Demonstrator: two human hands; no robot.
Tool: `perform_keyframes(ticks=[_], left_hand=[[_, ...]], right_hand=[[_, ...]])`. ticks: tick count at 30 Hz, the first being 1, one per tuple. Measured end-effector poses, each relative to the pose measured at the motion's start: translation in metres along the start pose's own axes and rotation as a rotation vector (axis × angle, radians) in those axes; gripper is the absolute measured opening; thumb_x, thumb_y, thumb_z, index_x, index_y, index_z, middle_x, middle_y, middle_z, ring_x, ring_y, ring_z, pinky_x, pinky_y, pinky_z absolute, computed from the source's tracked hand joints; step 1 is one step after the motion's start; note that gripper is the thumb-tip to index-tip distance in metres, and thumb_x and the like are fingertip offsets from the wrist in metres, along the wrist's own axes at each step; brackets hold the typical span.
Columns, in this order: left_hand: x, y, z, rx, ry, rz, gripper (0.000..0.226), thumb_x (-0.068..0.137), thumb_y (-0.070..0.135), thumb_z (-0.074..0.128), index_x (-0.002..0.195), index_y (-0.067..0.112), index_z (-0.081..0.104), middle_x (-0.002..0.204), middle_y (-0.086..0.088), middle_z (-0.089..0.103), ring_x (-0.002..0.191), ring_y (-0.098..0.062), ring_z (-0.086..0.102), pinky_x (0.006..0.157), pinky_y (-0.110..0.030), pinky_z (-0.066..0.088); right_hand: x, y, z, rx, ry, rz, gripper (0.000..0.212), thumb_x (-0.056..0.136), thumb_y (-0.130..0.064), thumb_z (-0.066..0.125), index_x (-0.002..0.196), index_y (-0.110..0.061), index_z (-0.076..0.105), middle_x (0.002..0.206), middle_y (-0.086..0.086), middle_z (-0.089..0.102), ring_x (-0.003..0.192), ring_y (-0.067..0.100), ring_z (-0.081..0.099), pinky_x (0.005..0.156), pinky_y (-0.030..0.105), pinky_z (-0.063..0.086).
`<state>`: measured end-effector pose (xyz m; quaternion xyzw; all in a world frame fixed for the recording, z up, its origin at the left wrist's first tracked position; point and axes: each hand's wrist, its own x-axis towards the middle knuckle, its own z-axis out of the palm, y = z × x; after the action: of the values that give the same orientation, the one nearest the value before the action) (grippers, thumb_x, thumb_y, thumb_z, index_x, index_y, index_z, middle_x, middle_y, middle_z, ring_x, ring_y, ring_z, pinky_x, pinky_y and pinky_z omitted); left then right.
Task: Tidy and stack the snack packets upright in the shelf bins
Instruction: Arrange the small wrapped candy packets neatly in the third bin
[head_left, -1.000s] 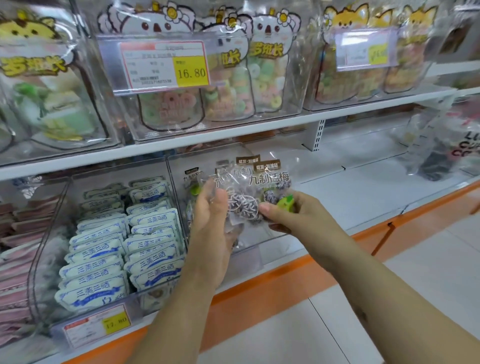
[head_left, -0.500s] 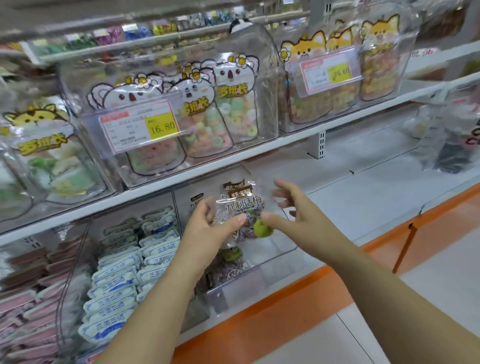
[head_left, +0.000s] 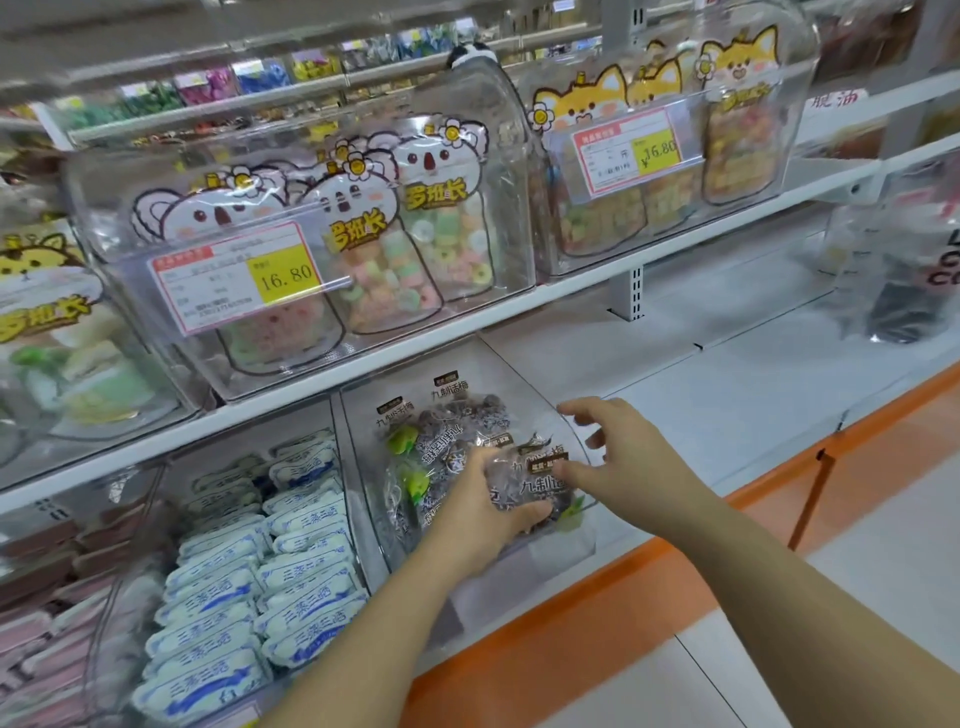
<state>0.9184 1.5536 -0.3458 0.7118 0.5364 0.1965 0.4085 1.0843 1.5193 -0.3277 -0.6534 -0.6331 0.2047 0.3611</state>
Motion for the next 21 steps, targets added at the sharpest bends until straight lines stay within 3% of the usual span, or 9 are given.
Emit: perform_keyframes(ticks=[2,5,8,12,16,18,20,21], left_hand=[[-0.002,0.001,-0.010,0.038,-0.122,-0.007,0.070,0.078,0.047,0.069,0.134,0.032,0.030,0.124,0.013,0.048,0.108,-0.008,0.049,0.083,-0.022,0.042],[-0.002,0.003,-0.029,0.258,-0.282,0.008,0.067,0.086,0.051,0.057,0.142,0.033,0.025,0.132,0.011,0.045,0.112,-0.004,0.045,0.086,-0.019,0.038],[0.002,0.006,-0.032,0.402,-0.309,0.016,0.063,0.091,0.043,0.055,0.146,0.029,0.025,0.142,0.007,0.042,0.119,-0.007,0.044,0.090,-0.017,0.033],[0.008,0.004,-0.021,0.386,-0.270,0.003,0.057,0.092,0.035,0.058,0.142,0.023,0.033,0.134,0.000,0.051,0.110,-0.015,0.051,0.085,-0.021,0.038],[0.007,0.002,-0.019,0.384,-0.339,0.007,0.058,0.094,0.025,0.055,0.145,0.025,0.029,0.134,0.003,0.050,0.097,-0.013,0.054,0.084,-0.024,0.043],[0.009,0.002,-0.030,0.454,-0.407,0.032,0.062,0.092,0.019,0.055,0.147,0.028,0.026,0.144,0.006,0.043,0.104,-0.012,0.054,0.089,-0.024,0.043],[0.014,0.005,-0.047,0.458,-0.436,0.048,0.057,0.092,0.012,0.056,0.144,0.026,0.036,0.144,0.009,0.044,0.114,-0.006,0.054,0.094,-0.017,0.042],[0.016,0.007,-0.056,0.438,-0.424,0.050,0.051,0.092,0.008,0.055,0.140,0.023,0.044,0.139,0.009,0.050,0.106,-0.001,0.057,0.089,-0.011,0.044]], right_hand=[[0.000,-0.002,0.001,-0.077,-0.081,-0.058,0.060,0.083,-0.021,0.068,0.136,-0.032,0.042,0.134,-0.005,0.037,0.109,0.010,0.045,0.082,0.015,0.037],[0.000,-0.005,0.006,-0.265,-0.181,-0.141,0.055,0.082,-0.015,0.065,0.132,-0.033,0.049,0.141,-0.007,0.032,0.126,0.016,0.034,0.095,0.023,0.034],[0.003,-0.008,0.010,-0.306,-0.165,-0.131,0.043,0.084,-0.012,0.062,0.123,-0.030,0.057,0.128,-0.008,0.041,0.115,0.016,0.044,0.089,0.025,0.040],[0.007,-0.009,0.017,-0.393,-0.140,-0.120,0.041,0.083,-0.007,0.059,0.119,-0.026,0.058,0.120,-0.005,0.047,0.103,0.020,0.051,0.082,0.030,0.044],[0.010,-0.007,0.018,-0.566,-0.175,-0.170,0.040,0.088,-0.012,0.055,0.122,-0.032,0.055,0.125,-0.005,0.049,0.111,0.019,0.045,0.088,0.030,0.037],[0.010,-0.006,0.016,-0.585,-0.175,-0.174,0.039,0.089,-0.016,0.056,0.123,-0.035,0.055,0.129,-0.009,0.049,0.115,0.017,0.044,0.090,0.030,0.035],[0.009,-0.004,0.015,-0.592,-0.175,-0.182,0.038,0.091,-0.019,0.054,0.125,-0.036,0.054,0.135,-0.013,0.047,0.119,0.016,0.041,0.092,0.031,0.032],[0.008,-0.004,0.015,-0.598,-0.179,-0.188,0.038,0.092,-0.020,0.053,0.126,-0.036,0.053,0.137,-0.015,0.047,0.119,0.016,0.040,0.092,0.031,0.032]])
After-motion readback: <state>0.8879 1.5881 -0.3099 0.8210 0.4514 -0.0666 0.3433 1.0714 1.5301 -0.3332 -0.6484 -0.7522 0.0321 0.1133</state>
